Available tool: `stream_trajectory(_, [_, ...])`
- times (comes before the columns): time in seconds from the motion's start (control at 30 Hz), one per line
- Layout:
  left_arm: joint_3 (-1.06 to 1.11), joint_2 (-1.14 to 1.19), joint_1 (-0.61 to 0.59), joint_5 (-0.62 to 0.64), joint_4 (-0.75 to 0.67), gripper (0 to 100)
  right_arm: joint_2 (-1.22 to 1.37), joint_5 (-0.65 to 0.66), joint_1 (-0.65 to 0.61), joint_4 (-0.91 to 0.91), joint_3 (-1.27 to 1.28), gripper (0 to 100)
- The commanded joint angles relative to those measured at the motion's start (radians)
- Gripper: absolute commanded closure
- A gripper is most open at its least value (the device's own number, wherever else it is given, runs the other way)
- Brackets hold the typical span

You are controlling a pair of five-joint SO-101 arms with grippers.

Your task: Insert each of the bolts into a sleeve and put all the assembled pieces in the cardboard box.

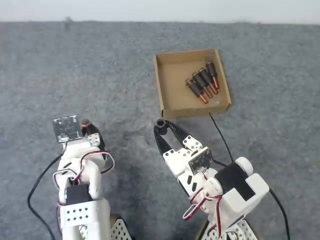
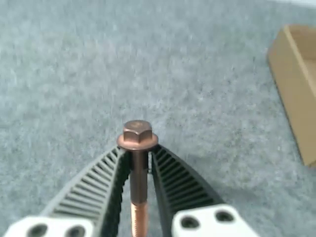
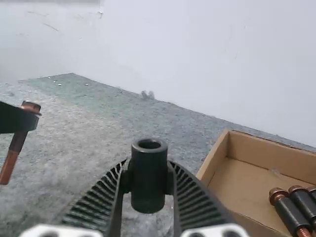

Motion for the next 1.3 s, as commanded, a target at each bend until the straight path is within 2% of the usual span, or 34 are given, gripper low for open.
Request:
stream_trajectory(0.0, [-0.016, -0.029, 0.005, -0.009, -0.16, 99, -0.007, -0.006, 0.013, -0.021, 0.023, 99.3])
stream_trajectory(0.2, [-0.018, -0.029, 0.012, 0.003, -0.471, 99, -0.005, -0.006, 0.013, -0.021, 0.023, 99.3])
stream_trajectory(0.3, [-0.035, -0.029, 0.058, 0.077, -0.571, 99, -0.005, -0.006, 0.012, -0.021, 0.023, 99.3])
stream_trajectory(0.37, [-0.093, -0.023, 0.101, 0.118, -0.54, 99, -0.005, -0.006, 0.01, -0.021, 0.023, 99.3])
stream_trajectory(0.57, [-0.309, -0.021, 0.262, 0.253, -0.308, 99, -0.005, -0.008, 0.008, -0.021, 0.023, 99.3])
stream_trajectory(0.77, [-0.415, -0.021, 0.439, 0.284, -0.19, 99, -0.005, -0.008, 0.008, -0.021, 0.023, 99.3])
stream_trajectory(1.03, [-0.426, -0.003, 0.594, 0.281, -0.137, 99, -0.005, -0.008, 0.008, -0.021, 0.023, 99.3])
stream_trajectory(1.27, [-0.51, 0.249, 0.6, 0.279, -0.242, 99, -0.005, -0.008, 0.01, -0.021, 0.023, 99.3])
